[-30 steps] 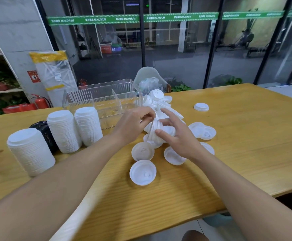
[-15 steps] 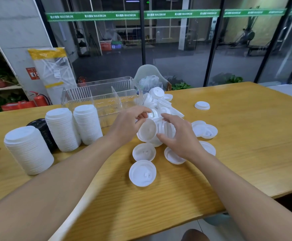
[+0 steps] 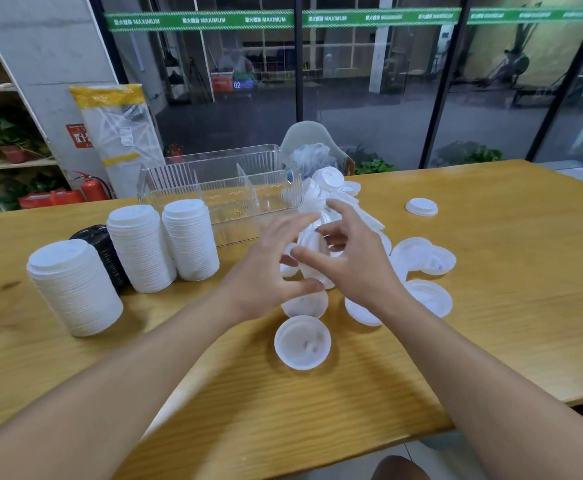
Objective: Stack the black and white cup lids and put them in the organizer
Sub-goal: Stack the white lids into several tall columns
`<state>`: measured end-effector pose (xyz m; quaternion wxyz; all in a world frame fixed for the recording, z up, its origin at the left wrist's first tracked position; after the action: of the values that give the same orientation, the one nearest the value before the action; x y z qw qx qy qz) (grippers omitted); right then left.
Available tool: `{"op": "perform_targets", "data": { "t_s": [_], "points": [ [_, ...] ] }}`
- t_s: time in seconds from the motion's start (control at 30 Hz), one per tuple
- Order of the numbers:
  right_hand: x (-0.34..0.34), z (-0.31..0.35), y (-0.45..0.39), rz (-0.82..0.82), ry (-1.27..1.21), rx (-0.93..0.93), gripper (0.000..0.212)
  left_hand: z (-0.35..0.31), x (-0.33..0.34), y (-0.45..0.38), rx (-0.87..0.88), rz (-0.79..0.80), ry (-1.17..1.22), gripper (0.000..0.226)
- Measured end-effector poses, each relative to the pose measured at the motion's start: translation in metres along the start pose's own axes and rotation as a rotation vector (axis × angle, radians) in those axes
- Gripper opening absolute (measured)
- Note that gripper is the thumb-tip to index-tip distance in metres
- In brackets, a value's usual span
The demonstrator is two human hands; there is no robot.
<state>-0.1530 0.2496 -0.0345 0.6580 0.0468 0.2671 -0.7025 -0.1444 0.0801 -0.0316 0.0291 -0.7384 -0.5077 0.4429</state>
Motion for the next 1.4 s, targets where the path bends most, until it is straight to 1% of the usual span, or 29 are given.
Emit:
{"op": "perform_targets", "data": {
  "t_s": [0.07,0.13,0.17,0.2,0.27,0.33,0.37,0.4,0.47,0.53,0.6,0.73,0.8,0.9,1.0,1.03,1.1,1.17,1.27,1.3,1.33,1.4],
  "points": [
    [0.013,0.008,0.003,0.058,0.047,-0.040,0.111,0.000,-0.003,0.006,0.029,-0.031,-0.056,0.086],
    [0.023,0.011,0.008,0.108,0.103,-0.079,0.109,0.004,-0.009,0.018,0.030,-0.070,-0.083,0.076],
    [0.024,0.010,0.010,0.117,0.125,-0.095,0.105,0.008,-0.013,0.025,0.012,-0.098,-0.087,0.073],
    [0.025,0.008,0.012,0.106,0.135,-0.105,0.097,0.013,-0.018,0.034,-0.017,-0.130,-0.085,0.072],
    [0.020,0.000,0.014,0.017,0.122,-0.121,0.071,0.026,-0.028,0.052,-0.092,-0.161,-0.066,0.074],
    [0.014,-0.009,0.017,-0.074,0.143,-0.170,0.046,0.036,-0.034,0.068,-0.163,-0.138,-0.040,0.079],
    [0.013,-0.014,0.020,-0.096,0.167,-0.196,0.037,0.040,-0.035,0.075,-0.189,-0.118,-0.038,0.081],
    [0.012,-0.017,0.024,-0.108,0.185,-0.211,0.030,0.044,-0.036,0.081,-0.209,-0.098,-0.048,0.083],
    [0.010,-0.023,0.031,-0.109,0.199,-0.227,0.023,0.051,-0.037,0.091,-0.236,-0.064,-0.079,0.086],
    [0.007,-0.024,0.037,-0.099,0.220,-0.275,0.022,0.057,-0.035,0.098,-0.245,-0.024,-0.109,0.087],
    [0.010,-0.022,0.039,-0.051,0.275,-0.331,0.023,0.062,-0.032,0.100,-0.246,0.020,-0.146,0.086],
    [0.020,-0.019,0.041,0.086,0.395,-0.409,0.038,0.065,-0.028,0.100,-0.268,0.100,-0.218,0.086],
    [0.019,-0.019,0.040,0.149,0.413,-0.380,0.044,0.068,-0.027,0.102,-0.289,0.119,-0.220,0.086],
    [0.018,-0.021,0.040,0.264,0.450,-0.334,0.045,0.069,-0.025,0.101,-0.306,0.142,-0.226,0.087],
    [0.022,-0.028,0.039,0.326,0.510,-0.309,0.051,0.067,-0.024,0.100,-0.316,0.155,-0.232,0.087],
    [0.023,-0.031,0.039,0.332,0.540,-0.312,0.048,0.067,-0.025,0.100,-0.316,0.160,-0.235,0.087],
    [0.024,-0.034,0.038,0.326,0.589,-0.326,0.033,0.064,-0.025,0.100,-0.311,0.164,-0.237,0.083],
    [0.023,-0.033,0.037,0.324,0.582,-0.311,0.020,0.060,-0.026,0.097,-0.296,0.143,-0.216,0.074],
    [0.021,-0.027,0.037,0.315,0.471,-0.280,0.011,0.051,-0.029,0.091,-0.254,0.045,-0.151,0.049],
    [0.021,-0.026,0.036,0.301,0.426,-0.262,0.009,0.049,-0.030,0.089,-0.241,0.007,-0.124,0.044],
    [0.021,-0.024,0.035,0.285,0.384,-0.230,0.008,0.047,-0.031,0.088,-0.227,-0.022,-0.096,0.043],
    [0.023,-0.019,0.029,0.269,0.289,-0.157,0.005,0.043,-0.030,0.084,-0.195,-0.055,-0.039,0.049]
  ]
}}
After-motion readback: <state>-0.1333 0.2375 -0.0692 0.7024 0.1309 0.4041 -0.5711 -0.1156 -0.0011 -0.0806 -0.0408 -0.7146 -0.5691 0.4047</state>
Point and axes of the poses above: each hand's wrist, its own y-axis away from the middle knuckle, its own x-axis out of the palm, z = x × y, the point moved 6 cm from there along -y, towards the middle knuckle, and after that the axes turned 6 degrees about x, right-handed, at the moved point
